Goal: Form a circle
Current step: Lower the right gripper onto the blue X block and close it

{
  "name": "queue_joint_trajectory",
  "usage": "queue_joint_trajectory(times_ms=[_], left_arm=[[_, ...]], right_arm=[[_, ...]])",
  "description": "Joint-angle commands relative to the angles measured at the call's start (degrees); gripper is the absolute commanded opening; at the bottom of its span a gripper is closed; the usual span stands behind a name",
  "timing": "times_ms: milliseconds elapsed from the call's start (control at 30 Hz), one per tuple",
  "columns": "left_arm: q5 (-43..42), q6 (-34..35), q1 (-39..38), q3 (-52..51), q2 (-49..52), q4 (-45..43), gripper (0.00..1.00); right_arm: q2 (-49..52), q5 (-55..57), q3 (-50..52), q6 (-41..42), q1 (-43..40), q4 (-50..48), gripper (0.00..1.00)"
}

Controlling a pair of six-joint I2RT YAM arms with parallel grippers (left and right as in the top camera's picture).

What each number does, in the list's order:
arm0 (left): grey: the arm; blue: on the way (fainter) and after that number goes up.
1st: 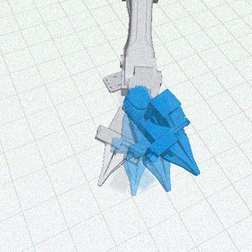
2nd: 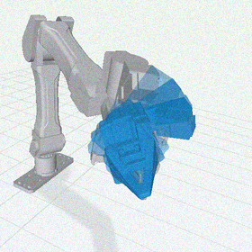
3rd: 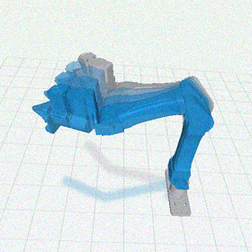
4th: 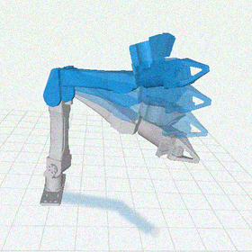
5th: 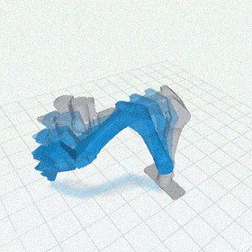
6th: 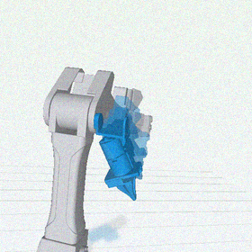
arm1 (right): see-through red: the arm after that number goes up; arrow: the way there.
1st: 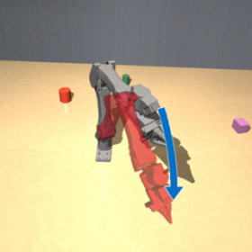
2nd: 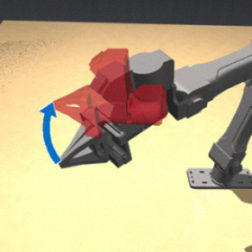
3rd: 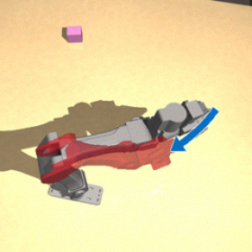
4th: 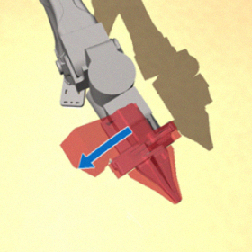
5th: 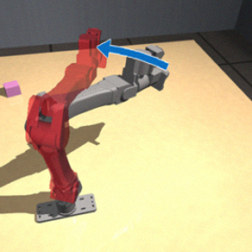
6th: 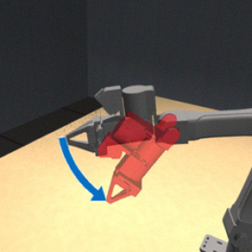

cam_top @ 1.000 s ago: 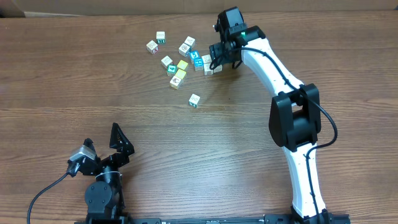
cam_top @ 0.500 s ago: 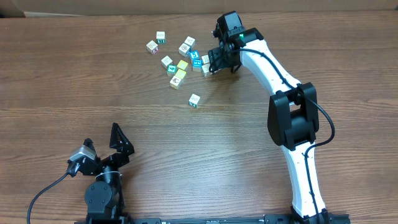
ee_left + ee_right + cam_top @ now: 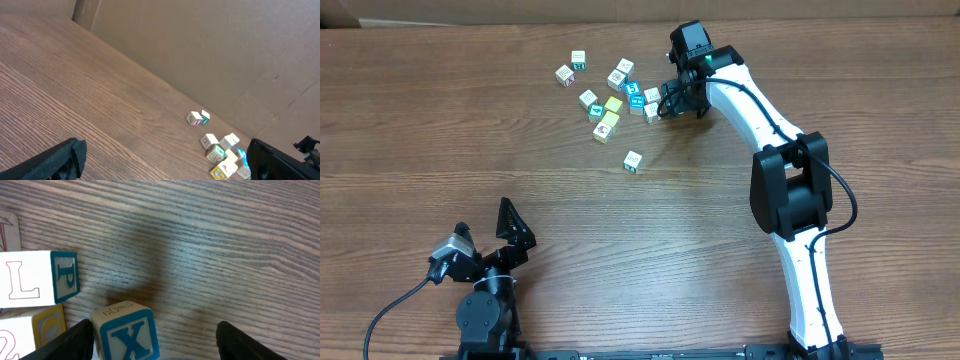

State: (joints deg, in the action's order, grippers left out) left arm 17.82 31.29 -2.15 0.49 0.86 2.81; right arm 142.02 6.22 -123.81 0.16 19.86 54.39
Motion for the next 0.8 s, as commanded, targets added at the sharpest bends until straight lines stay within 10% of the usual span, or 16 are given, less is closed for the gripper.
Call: queue_joint_trajectory(times_ms=[0, 767], left_arm=[[0.6, -0.7, 0.0, -0.2, -0.6, 0.0, 1.0], [0.6, -0.7, 0.0, -0.2, -0.6, 0.0, 1.0]], right_arm=[[-0.9, -1.5, 0.0, 0.1, 0.0, 0.3, 0.75], [-0.9, -5.0, 0.0, 2.9, 0.0, 1.6, 0.3]])
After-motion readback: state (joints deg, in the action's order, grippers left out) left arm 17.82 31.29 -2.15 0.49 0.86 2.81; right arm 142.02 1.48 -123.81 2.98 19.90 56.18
